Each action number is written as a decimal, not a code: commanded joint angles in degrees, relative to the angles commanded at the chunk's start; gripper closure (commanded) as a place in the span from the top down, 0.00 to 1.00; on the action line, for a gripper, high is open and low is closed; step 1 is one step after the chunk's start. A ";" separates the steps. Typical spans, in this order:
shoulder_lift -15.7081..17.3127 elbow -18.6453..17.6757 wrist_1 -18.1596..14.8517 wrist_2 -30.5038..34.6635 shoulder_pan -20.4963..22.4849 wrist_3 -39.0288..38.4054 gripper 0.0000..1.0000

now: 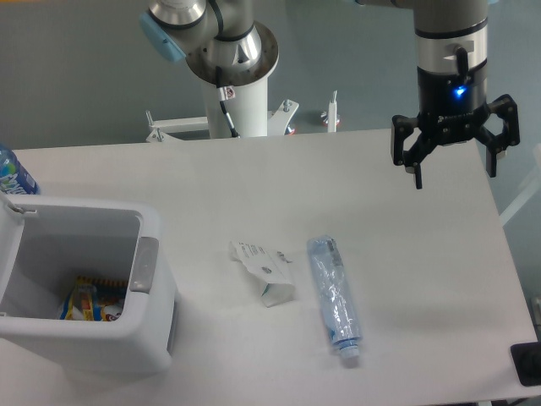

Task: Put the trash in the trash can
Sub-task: 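Move the open gripper over the crumpled white paper wrapper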

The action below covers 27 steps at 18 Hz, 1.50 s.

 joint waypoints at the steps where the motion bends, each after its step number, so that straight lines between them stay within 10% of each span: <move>1: 0.00 -0.09 0.00 0.17 -0.09 0.00 1.00; 8: 0.44 -2.98 0.17 0.44 -0.26 -0.62 1.00; 14: 3.33 -15.27 11.32 0.62 -1.31 -0.79 1.00; 18: 3.96 -19.07 11.95 0.70 -3.60 -0.79 1.00; 27: -2.80 -21.18 11.95 0.18 -13.88 -13.53 1.00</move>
